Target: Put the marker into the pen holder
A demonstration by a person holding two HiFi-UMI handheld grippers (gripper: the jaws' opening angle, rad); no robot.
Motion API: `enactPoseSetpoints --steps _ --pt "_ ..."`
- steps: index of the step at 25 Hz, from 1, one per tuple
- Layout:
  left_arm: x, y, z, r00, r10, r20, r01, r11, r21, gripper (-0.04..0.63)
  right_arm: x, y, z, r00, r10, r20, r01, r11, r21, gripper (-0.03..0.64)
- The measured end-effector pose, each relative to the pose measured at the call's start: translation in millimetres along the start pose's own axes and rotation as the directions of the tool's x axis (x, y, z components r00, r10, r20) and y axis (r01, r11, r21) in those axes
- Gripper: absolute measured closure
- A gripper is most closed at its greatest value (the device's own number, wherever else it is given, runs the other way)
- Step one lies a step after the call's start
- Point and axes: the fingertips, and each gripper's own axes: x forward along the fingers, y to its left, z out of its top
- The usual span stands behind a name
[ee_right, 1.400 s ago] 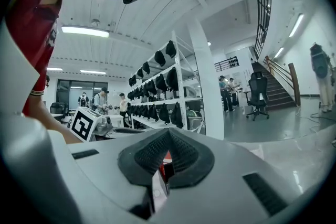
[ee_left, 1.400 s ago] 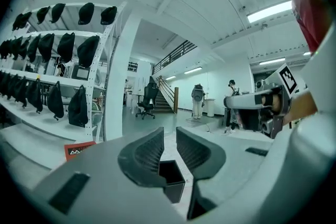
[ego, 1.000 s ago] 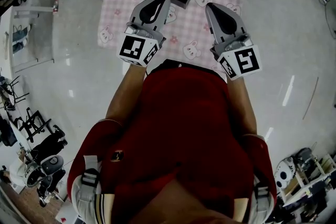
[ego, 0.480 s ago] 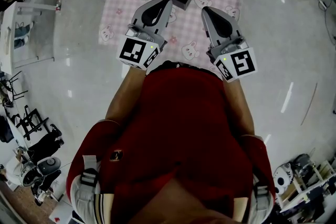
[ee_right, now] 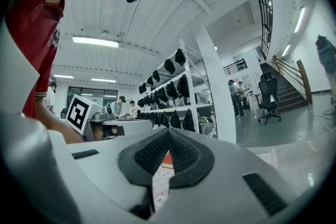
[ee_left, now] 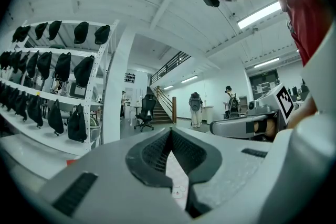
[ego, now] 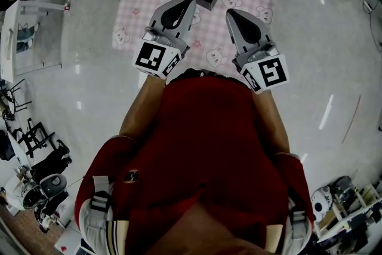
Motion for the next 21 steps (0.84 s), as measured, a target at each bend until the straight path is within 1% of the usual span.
enactPoseSetpoints --steps 21 --pt "-0.4 5.8 1.0 1.000 -0.004 -0.005 0.004 1.000 -0.013 0.589 4.3 2.9 0.8 1.000 0.004 -0.018 -0.004 1.000 0.001 0.618"
